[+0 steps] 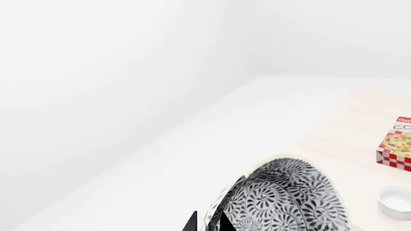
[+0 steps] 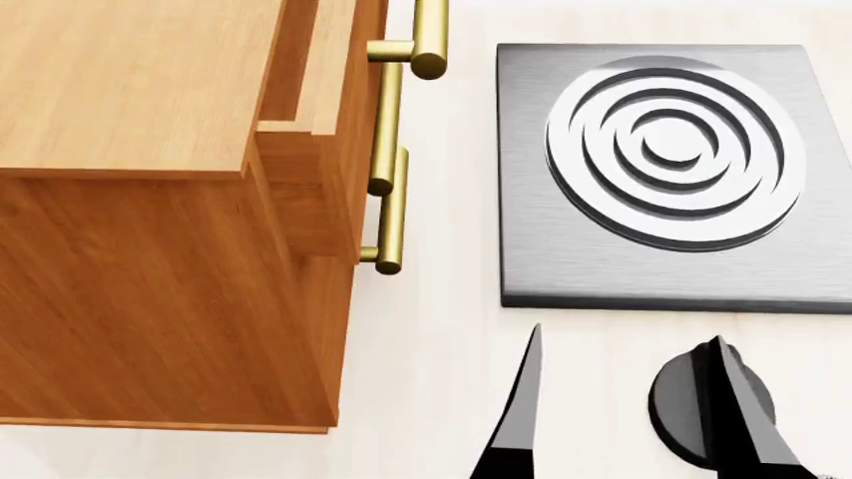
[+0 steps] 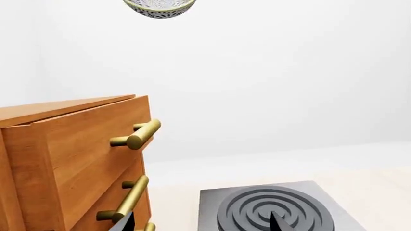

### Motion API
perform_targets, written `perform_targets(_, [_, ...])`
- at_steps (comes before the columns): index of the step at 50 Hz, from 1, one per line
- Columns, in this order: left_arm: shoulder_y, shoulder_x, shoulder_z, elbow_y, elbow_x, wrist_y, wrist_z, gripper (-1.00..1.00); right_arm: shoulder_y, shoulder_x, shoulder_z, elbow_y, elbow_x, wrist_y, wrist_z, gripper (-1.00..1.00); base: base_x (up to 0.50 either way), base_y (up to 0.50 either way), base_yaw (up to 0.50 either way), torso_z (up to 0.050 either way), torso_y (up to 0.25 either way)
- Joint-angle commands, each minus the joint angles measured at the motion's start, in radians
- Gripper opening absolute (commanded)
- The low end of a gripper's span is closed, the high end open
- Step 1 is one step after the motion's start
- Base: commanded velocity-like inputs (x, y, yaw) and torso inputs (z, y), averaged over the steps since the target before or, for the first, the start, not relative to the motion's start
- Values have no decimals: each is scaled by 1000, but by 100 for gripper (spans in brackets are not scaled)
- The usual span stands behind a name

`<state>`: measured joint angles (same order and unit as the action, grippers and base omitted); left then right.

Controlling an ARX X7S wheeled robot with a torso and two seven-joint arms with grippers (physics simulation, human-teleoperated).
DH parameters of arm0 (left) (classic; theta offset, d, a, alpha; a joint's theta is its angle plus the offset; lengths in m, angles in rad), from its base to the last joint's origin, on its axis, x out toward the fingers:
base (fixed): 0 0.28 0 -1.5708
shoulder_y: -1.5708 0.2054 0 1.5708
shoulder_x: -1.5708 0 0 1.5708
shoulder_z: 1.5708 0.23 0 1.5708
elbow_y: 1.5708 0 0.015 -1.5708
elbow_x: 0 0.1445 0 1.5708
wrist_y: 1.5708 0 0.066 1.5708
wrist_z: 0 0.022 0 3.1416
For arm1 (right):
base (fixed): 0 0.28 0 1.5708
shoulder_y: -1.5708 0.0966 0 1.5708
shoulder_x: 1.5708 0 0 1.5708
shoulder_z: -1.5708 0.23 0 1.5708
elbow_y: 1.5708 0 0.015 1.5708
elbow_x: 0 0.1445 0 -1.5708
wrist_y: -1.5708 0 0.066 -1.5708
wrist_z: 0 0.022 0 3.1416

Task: Pick the akita bowl on the wooden cabinet and place it on the plate.

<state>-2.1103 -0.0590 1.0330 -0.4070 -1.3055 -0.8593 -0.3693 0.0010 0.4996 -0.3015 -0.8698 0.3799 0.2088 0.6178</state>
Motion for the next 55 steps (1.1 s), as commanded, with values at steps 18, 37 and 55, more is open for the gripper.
perform_targets(18, [96, -22, 16, 93, -6, 36, 3, -100, -2, 11, 4, -8, 4, -2, 12, 100, 0, 0, 0, 0, 1])
perform_targets(37, [171, -32, 42, 120, 17, 88, 30, -100, 52, 27, 45, -64, 62, 72, 59, 100, 0, 0, 0, 0, 1])
perform_targets(55, [224, -94, 72, 253, 127, 241, 146, -100, 73, 43, 46, -96, 80, 89, 72, 100, 0, 0, 0, 0, 0])
